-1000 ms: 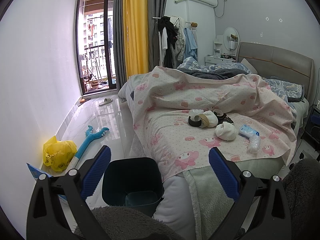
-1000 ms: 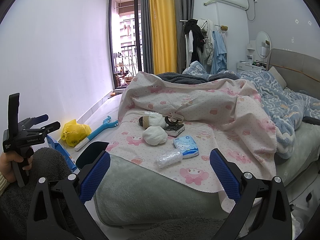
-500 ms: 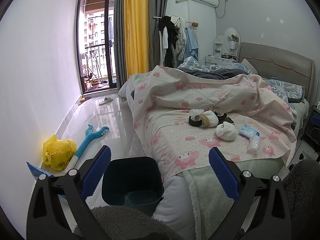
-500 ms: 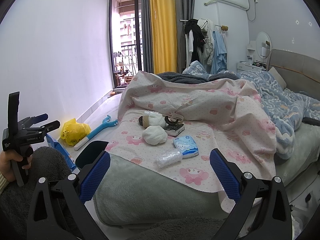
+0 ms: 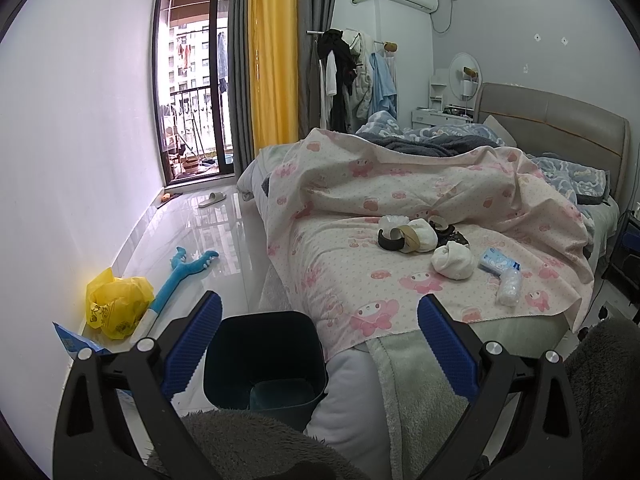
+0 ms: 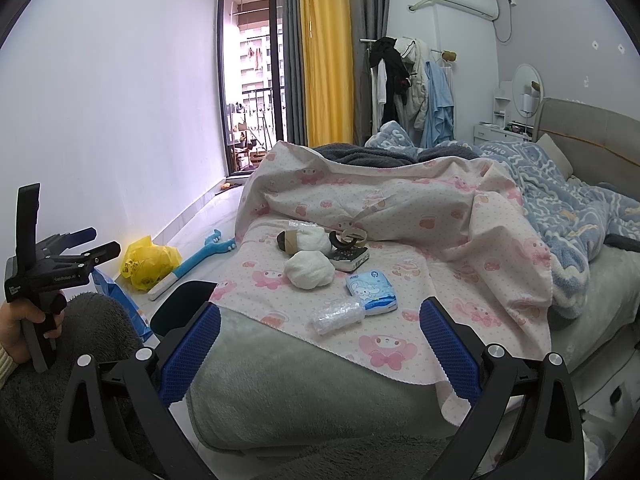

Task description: Collect trash

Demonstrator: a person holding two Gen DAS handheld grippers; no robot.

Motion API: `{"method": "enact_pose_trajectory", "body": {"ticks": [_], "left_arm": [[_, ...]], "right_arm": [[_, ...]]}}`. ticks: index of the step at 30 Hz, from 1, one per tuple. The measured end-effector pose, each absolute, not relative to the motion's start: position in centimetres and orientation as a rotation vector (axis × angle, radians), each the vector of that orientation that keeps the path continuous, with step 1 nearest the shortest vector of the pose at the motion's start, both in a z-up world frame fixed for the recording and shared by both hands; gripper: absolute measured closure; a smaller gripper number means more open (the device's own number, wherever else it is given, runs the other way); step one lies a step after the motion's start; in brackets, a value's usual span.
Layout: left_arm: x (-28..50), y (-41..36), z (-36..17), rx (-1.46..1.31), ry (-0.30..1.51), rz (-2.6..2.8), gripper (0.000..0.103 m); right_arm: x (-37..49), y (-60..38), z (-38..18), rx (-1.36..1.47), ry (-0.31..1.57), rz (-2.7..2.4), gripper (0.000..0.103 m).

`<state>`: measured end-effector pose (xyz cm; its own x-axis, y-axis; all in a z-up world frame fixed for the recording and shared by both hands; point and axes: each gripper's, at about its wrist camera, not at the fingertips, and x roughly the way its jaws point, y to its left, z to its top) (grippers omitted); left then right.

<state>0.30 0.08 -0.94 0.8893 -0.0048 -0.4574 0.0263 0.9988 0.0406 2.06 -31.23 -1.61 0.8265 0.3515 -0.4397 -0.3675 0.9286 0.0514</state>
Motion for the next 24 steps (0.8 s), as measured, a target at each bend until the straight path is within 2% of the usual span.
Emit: {"method": "enact_pose_trajectory", "body": {"ticks": [15,24], "left_arm": [[0.9,-2.3,-0.3,0.089,0.495,-0.144,0.003],[2.9,-4.3,-1.0,0.113,0.547,-0.269,0.003]], "right_arm": [[4.0,-30.8,-1.4,-0.127,0.547,0.371,0.003],[9.3,-31.2,-2.0,-0.089,0.630,0.382,0.003]]}}
